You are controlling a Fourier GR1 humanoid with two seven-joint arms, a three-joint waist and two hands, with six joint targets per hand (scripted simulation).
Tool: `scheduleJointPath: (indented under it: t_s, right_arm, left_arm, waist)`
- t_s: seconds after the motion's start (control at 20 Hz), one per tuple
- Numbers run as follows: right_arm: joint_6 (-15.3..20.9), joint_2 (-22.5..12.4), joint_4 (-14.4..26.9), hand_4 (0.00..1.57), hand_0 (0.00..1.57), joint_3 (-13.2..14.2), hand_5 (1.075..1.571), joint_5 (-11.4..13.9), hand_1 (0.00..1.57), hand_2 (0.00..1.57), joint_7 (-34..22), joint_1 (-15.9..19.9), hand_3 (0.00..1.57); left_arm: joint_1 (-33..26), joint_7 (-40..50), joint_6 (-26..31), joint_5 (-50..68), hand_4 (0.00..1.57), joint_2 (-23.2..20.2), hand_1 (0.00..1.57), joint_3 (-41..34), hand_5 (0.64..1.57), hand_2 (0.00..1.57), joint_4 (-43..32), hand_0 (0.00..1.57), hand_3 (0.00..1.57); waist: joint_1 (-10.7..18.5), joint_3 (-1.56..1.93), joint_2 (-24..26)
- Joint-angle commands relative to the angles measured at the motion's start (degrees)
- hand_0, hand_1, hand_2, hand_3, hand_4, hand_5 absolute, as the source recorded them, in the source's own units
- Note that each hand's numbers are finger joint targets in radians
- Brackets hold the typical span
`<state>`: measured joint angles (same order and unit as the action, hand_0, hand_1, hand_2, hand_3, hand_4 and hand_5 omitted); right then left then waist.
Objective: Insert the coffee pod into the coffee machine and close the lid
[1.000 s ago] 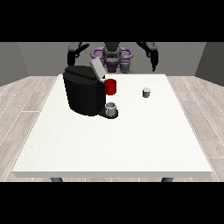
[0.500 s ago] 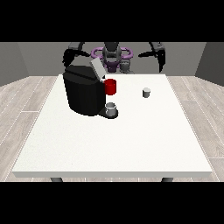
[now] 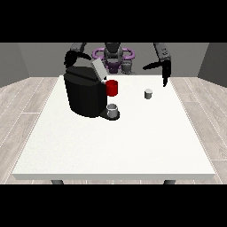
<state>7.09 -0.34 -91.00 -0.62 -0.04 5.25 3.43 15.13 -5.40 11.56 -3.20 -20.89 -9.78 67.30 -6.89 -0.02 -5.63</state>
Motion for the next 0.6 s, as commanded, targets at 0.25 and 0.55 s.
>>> scheduleJointPath:
  t_s: [0.25,0.55]
  right_arm:
    - [-1.13,-0.15,-1.15,0.26,0.0,-0.17,1.571,-1.51,0.0,0.0,-3.05,1.87,0.0]
    - [2.1,-0.92,3.1,0.4,0.0,0.97,1.571,0.36,0.0,0.0,-4.96,7.28,0.0]
  left_arm:
    - [5.14,-3.29,-4.99,-7.69,0.0,-0.39,0.0,0.83,1.571,0.0,-13.52,0.0,0.0]
    - [10.31,-4.4,-3.48,-10.84,0.0,-1.29,0.0,2.54,1.571,0.2,-18.42,0.0,0.0]
  waist:
    - [-2.6,-0.01,-2.75]
    - [-0.48,0.0,-4.37]
